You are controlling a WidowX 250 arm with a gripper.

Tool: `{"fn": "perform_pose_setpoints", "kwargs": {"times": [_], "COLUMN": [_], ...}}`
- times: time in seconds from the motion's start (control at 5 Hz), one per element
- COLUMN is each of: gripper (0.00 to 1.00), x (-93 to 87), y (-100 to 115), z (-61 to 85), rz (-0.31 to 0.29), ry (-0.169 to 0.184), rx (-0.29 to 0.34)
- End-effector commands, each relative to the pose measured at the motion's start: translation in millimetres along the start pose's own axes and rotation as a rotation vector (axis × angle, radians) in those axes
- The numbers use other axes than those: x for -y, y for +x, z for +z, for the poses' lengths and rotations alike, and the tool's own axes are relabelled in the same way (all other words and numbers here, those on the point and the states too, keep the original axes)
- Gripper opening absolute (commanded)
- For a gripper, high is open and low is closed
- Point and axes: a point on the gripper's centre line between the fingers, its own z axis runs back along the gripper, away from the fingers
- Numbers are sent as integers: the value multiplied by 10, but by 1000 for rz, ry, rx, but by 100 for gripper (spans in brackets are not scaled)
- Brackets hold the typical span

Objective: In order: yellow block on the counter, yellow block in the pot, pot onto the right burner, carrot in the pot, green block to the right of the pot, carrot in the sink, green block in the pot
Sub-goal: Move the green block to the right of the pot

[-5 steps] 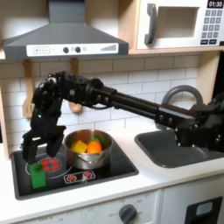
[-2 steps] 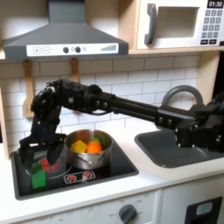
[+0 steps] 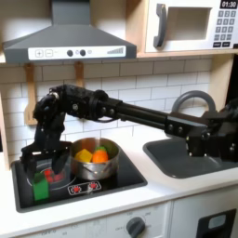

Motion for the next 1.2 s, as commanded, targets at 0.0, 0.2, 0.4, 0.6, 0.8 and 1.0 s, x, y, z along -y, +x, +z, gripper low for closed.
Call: {"fn": "perform_pose_setpoints", "kwargs": {"times": [0.0, 0.2, 0.4, 0.6, 0.8, 1.0], "gripper": [100, 100, 100, 100, 100, 100], "x": [10, -48, -105, -75, -45, -40], "y": [18, 31, 37, 51, 45, 20], "z": [-37, -58, -169, -199, -231, -230], "rz": [-23, -13, -12, -22, -32, -28], "ry": [-26, -24, -28, -47, -55, -81], "rx": [3, 3, -17, -27, -39, -48]}}
